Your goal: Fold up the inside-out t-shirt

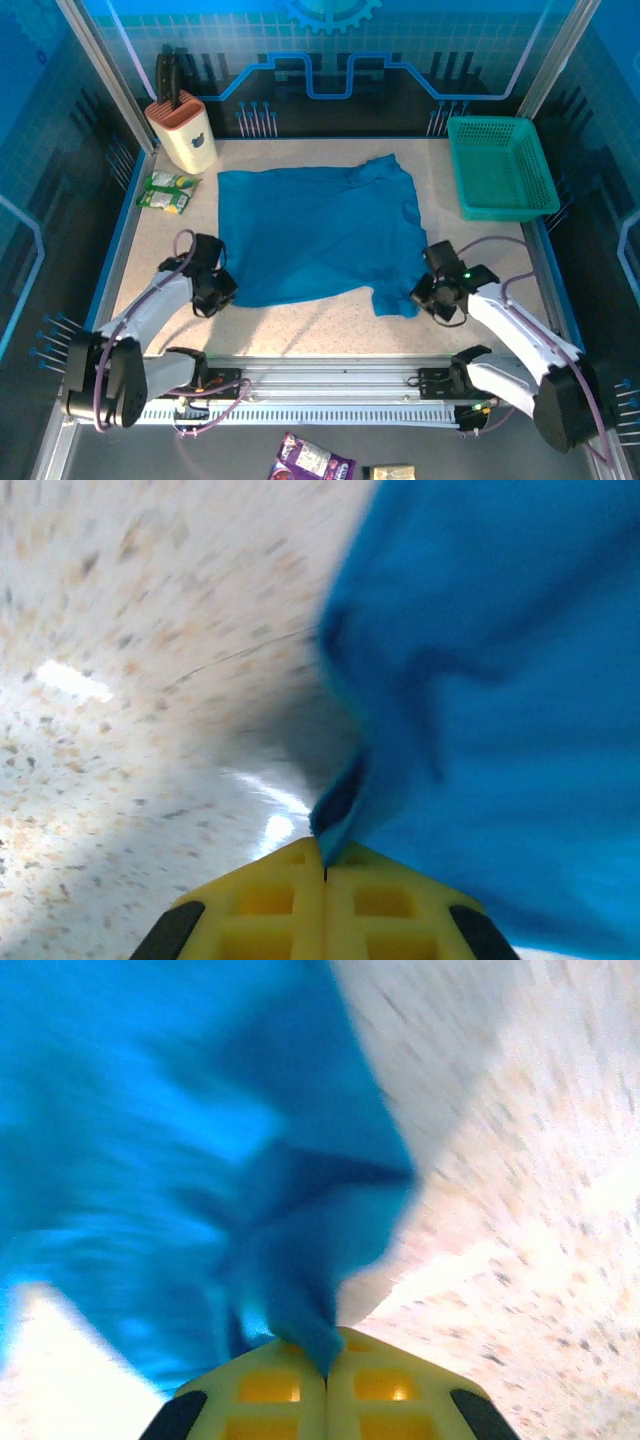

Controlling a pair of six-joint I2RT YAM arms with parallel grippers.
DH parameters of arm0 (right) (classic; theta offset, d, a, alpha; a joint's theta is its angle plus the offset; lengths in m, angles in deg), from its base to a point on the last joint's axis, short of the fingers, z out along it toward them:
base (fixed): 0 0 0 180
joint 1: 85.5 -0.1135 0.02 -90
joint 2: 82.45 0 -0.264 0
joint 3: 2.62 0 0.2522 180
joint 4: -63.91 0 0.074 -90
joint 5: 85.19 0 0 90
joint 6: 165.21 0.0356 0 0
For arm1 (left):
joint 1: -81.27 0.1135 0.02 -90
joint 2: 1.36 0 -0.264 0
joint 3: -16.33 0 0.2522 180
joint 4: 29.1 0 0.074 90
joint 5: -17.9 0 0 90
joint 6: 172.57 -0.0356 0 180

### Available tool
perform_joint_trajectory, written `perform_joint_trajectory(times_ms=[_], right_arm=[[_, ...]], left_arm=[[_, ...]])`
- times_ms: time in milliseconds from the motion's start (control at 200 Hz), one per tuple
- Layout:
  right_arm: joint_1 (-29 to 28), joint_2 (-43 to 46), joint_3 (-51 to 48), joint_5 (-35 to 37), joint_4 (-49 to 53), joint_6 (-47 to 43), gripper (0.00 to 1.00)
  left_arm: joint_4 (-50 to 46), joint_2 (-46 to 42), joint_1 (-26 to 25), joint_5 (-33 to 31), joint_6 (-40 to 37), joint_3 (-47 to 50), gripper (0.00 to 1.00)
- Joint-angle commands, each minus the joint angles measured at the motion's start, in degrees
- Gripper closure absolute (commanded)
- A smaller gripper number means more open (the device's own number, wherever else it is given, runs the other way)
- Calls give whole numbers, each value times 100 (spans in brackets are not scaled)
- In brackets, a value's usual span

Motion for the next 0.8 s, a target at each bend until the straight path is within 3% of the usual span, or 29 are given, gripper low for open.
perform_joint_trajectory(times_ms=[0,200,435,795], right_arm=[[259,457,1023,535,-120,-908,100],[520,804,3271,1432,-91,-2393,100],[535,922,5238,2108,-1057,-3624,100],[536,-685,8177,2569,-1871,-4849,100]], left_arm=[[-427,-548,61,-159,-466,-1097,100],[-965,-940,107,-330,-1297,-3285,100],[-1000,-991,116,-308,-2041,-5658,100],[-598,-257,116,-444,-2539,-7815,100]])
